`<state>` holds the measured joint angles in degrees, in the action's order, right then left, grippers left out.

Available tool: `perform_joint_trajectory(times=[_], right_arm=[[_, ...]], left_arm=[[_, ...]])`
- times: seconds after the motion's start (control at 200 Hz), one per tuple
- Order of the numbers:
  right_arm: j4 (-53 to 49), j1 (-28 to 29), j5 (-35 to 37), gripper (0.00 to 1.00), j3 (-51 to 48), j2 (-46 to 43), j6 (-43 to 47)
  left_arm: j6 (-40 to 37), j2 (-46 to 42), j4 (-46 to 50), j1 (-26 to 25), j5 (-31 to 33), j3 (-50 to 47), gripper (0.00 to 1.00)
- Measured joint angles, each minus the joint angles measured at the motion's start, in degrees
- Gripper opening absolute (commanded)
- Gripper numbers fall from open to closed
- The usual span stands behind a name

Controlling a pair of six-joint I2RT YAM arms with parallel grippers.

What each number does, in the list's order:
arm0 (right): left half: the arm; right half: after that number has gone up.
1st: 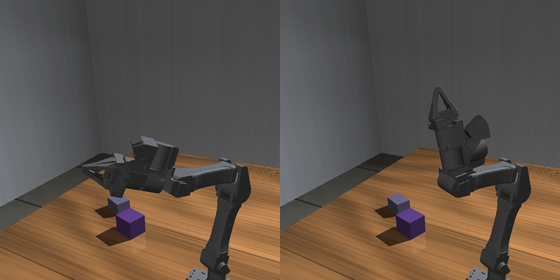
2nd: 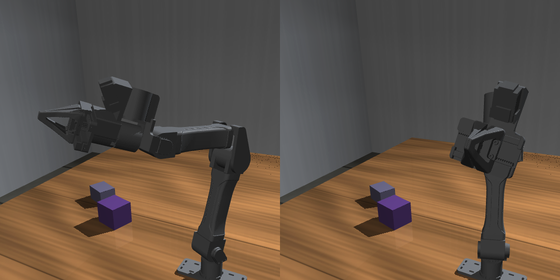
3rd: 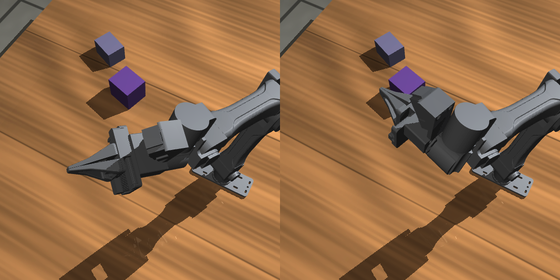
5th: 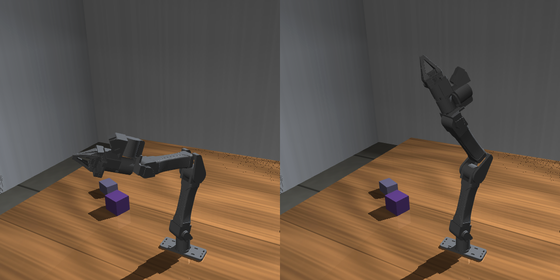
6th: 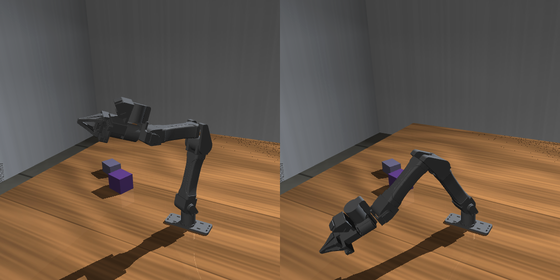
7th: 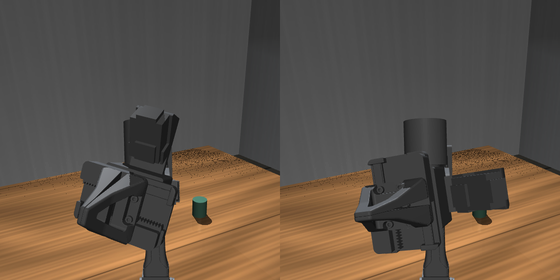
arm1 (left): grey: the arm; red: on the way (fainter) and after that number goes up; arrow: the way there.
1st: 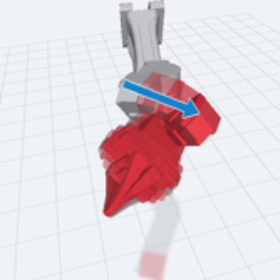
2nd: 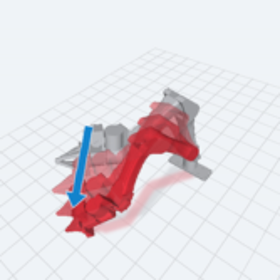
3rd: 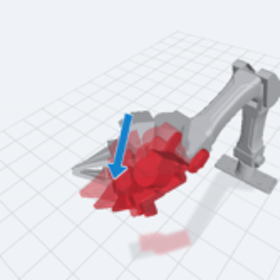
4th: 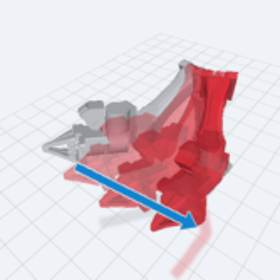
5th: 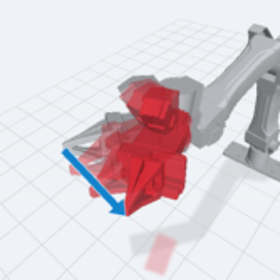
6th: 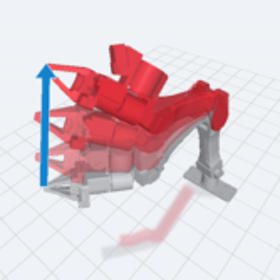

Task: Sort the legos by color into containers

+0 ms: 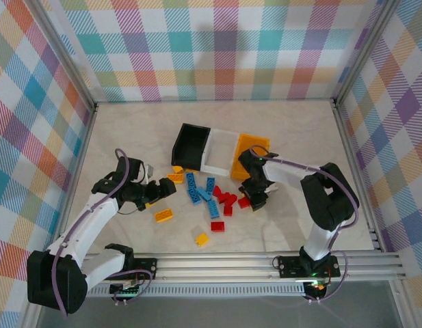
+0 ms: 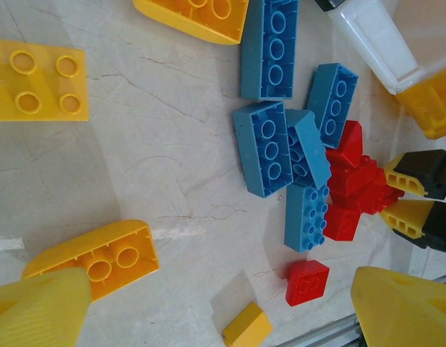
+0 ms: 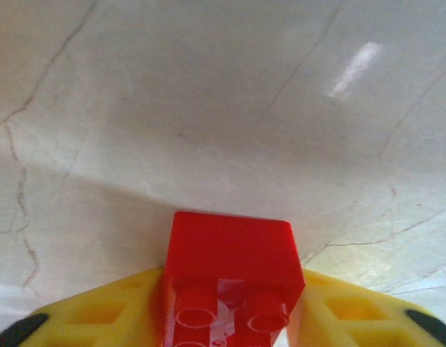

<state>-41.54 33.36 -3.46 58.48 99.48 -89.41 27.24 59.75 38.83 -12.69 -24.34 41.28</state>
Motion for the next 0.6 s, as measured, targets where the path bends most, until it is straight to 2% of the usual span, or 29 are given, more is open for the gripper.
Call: perform_joint_trajectory(times=[0.195,0.35,0.6], right_arm=[[-0.3,0.0,1.4,0.25,-2.0,-2.2,0.3],[-2.2,-0.6,2.9,0.24,-4.0,-5.8,2.1],[-7.6,-1.1,4.7,0.2,-3.2,-16.6,14.5]], left_arm=[[0.2,-0.3,0.0,0.0,0.0,0.0,0.93],[0.2,-0.3,0.0,0.0,0.0,0.0,0.93],[0.0,1.5,-0.4,0.0,-0.2,0.0,0.93]])
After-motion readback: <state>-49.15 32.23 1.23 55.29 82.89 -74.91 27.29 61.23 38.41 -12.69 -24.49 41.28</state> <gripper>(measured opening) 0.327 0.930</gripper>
